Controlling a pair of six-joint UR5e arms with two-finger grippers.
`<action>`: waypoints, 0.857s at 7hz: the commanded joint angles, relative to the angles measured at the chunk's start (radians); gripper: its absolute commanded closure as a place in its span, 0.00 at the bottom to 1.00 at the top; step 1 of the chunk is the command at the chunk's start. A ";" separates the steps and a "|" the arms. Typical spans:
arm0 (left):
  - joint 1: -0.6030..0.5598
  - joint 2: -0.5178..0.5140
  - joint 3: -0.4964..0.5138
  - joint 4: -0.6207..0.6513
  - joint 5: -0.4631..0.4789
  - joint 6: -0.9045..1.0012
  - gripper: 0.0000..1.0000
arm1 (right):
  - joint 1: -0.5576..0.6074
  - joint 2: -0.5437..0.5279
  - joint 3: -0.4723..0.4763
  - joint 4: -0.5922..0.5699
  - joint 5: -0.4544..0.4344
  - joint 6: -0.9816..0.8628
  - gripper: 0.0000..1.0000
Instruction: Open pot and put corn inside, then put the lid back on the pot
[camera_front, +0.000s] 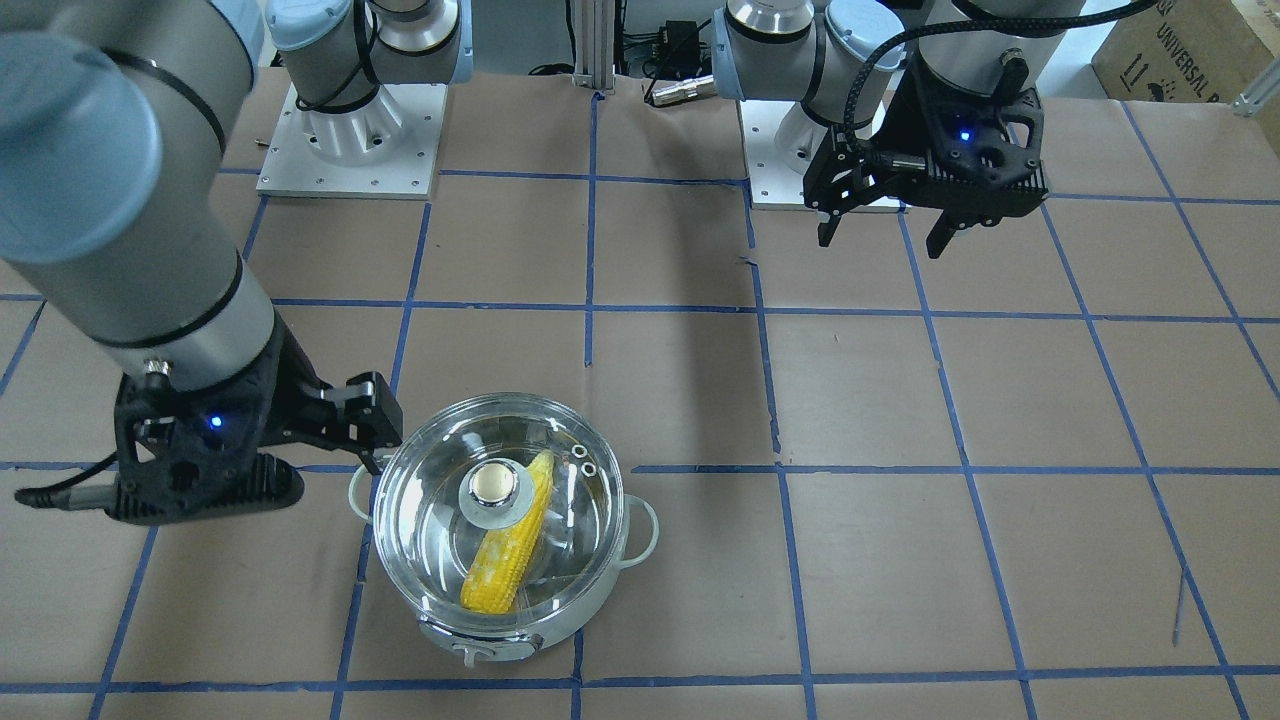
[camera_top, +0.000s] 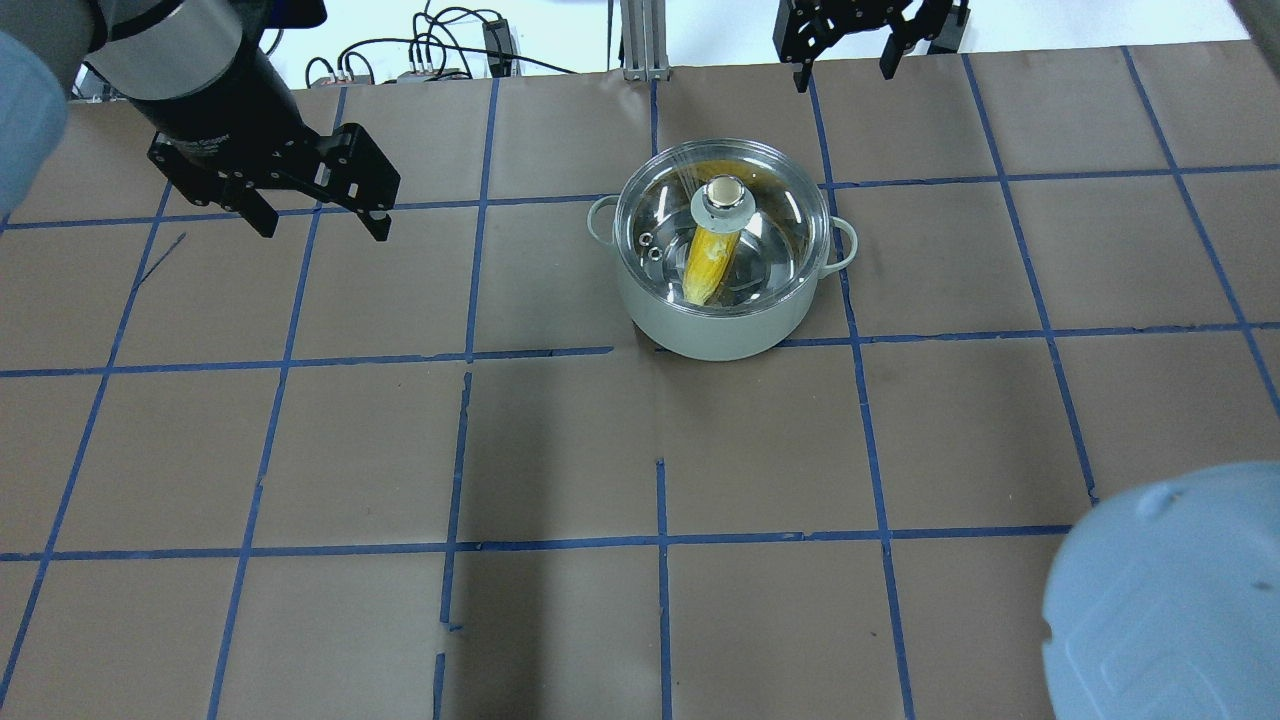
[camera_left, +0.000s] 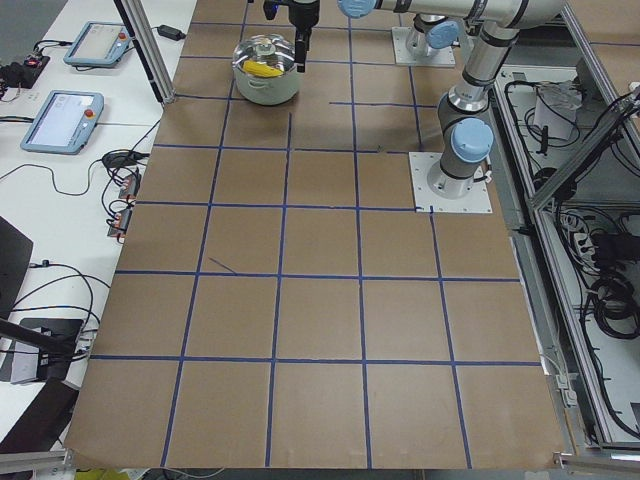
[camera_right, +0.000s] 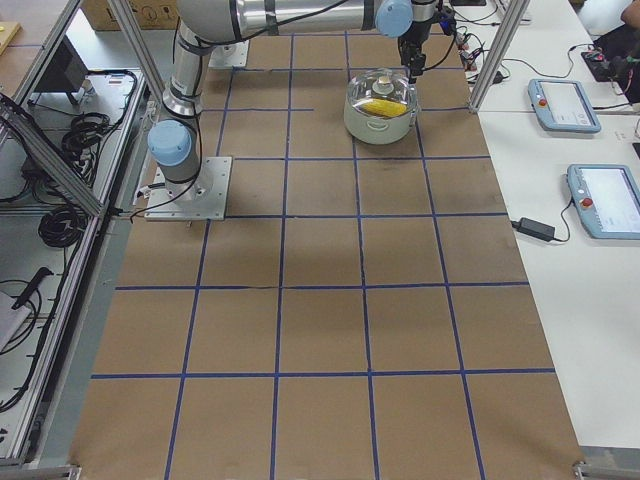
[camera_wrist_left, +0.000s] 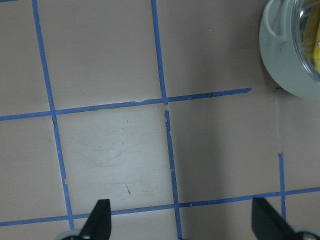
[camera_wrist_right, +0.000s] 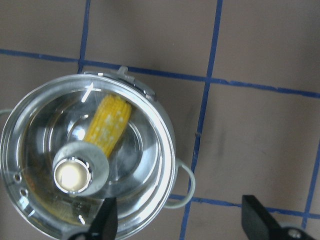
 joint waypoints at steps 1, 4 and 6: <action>0.000 -0.001 0.000 0.000 0.000 0.000 0.00 | -0.003 -0.112 0.036 0.101 0.010 -0.026 0.09; 0.002 0.006 -0.008 -0.022 0.072 0.006 0.00 | -0.003 -0.356 0.354 -0.053 0.026 -0.027 0.01; 0.006 0.008 -0.009 -0.027 0.028 0.014 0.00 | -0.017 -0.420 0.415 -0.071 0.012 -0.031 0.00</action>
